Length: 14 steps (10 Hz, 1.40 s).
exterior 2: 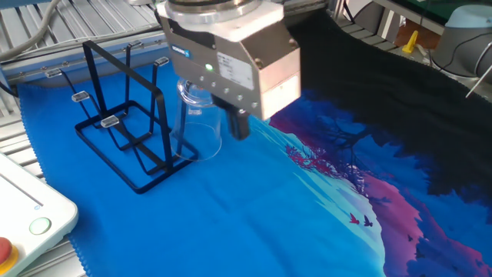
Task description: Put the cup on the cup rack
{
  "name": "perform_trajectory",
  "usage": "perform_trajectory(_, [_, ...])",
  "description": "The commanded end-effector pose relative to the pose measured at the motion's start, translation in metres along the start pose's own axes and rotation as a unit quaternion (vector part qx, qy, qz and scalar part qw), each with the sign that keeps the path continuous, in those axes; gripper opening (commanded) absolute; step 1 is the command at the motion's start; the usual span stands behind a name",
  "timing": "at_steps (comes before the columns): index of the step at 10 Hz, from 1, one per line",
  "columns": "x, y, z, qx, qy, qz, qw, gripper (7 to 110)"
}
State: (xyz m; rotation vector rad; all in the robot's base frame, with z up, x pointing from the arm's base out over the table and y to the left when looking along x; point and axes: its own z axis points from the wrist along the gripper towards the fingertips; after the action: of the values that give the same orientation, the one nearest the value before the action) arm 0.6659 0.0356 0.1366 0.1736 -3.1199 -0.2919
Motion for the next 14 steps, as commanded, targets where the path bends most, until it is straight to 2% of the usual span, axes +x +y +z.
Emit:
perform_trajectory(1, [0.004, -0.024, 0.01, -0.011, -0.057, -0.005, 0.9983, 7])
perform_trajectory(3, [0.013, -0.037, 0.021, -0.008, -0.069, 0.003, 0.9976, 7])
perform_trajectory(5, [0.016, -0.044, 0.02, 0.014, -0.055, 0.008, 0.9984, 7])
perform_trajectory(6, [0.015, -0.042, 0.019, 0.022, -0.045, 0.012, 0.9987, 7])
perform_trajectory(9, [0.01, -0.043, 0.012, 0.066, -0.028, 0.014, 0.9973, 7])
perform_trajectory(11, [0.01, -0.029, 0.022, 0.068, -0.024, 0.008, 0.9974, 7])
perform_trajectory(12, [0.01, -0.017, 0.025, 0.056, -0.024, 0.007, 0.9981, 7])
perform_trajectory(13, [0.008, -0.009, 0.025, 0.055, -0.025, 0.007, 0.9982, 7])
perform_trajectory(14, [0.008, -0.005, 0.025, 0.061, -0.022, 0.009, 0.9979, 7])
